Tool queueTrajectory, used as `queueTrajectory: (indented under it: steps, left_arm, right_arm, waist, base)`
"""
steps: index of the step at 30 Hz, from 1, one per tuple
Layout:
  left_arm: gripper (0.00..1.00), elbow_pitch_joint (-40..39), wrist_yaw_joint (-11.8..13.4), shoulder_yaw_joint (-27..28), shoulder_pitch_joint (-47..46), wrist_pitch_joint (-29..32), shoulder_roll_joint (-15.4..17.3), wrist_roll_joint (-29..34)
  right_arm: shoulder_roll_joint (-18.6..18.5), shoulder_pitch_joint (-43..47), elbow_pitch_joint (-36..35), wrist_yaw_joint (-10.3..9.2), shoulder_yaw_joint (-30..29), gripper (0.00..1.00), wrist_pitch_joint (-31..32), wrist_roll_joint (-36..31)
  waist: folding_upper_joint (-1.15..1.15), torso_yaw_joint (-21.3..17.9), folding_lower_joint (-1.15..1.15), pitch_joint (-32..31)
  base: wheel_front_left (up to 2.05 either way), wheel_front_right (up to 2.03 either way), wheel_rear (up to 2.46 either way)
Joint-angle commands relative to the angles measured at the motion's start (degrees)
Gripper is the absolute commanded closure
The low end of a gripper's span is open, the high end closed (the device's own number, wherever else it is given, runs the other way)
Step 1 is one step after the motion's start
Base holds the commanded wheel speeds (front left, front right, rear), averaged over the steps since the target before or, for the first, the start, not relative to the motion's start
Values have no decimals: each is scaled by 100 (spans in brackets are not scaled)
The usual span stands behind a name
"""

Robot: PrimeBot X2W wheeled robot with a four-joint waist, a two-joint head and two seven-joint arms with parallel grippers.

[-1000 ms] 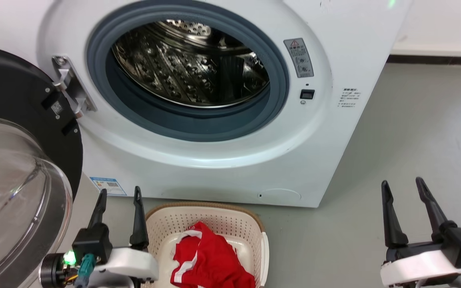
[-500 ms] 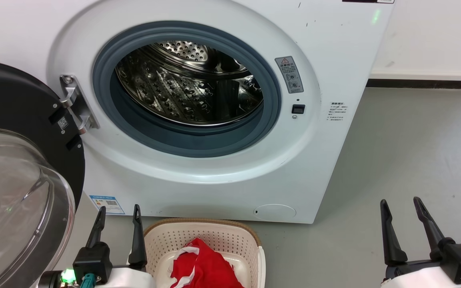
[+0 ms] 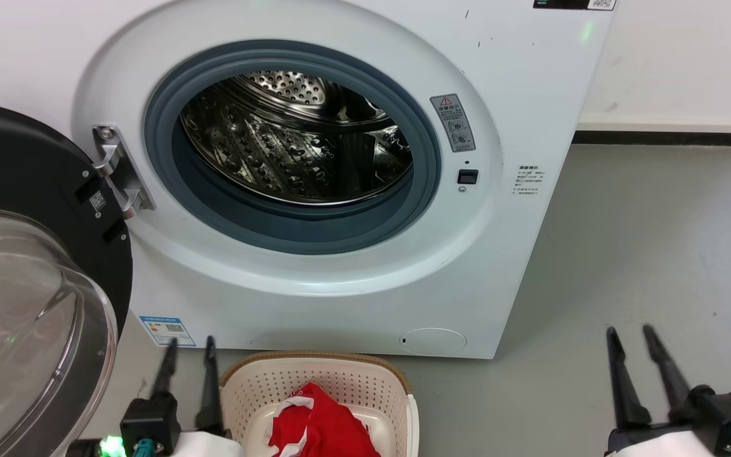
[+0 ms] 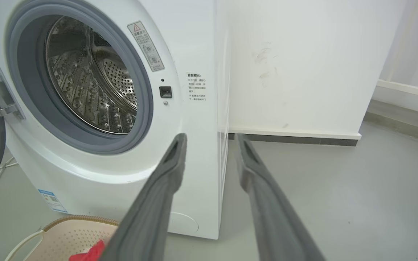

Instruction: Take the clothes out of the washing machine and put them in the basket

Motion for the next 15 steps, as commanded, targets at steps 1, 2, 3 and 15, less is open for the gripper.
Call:
queueTrajectory:
  steps: [1,2,3,15]
  left_arm:
    - [100,66,-4,4,4,26,-6,-23]
    - [100,123,-6,9,12,45,-9,-47]
    - [100,166,-15,24,-1,76,-10,-123]
    - [100,243,-173,139,-157,399,-13,-1457]
  right_arm:
    - [1,16,48,0,7,100,1,22]
    - [3,24,93,0,12,100,8,45]
    - [3,24,115,0,16,100,19,119]
    - [-72,-172,257,0,39,100,271,1514]
  waist:
    - [0,-1,0,0]
    - [0,-1,0,0]
    - [0,-2,0,0]
    - [0,-13,0,3]
  base:
    - [0,0,0]
    - [0,0,0]
    - [0,0,0]
    - [0,0,0]
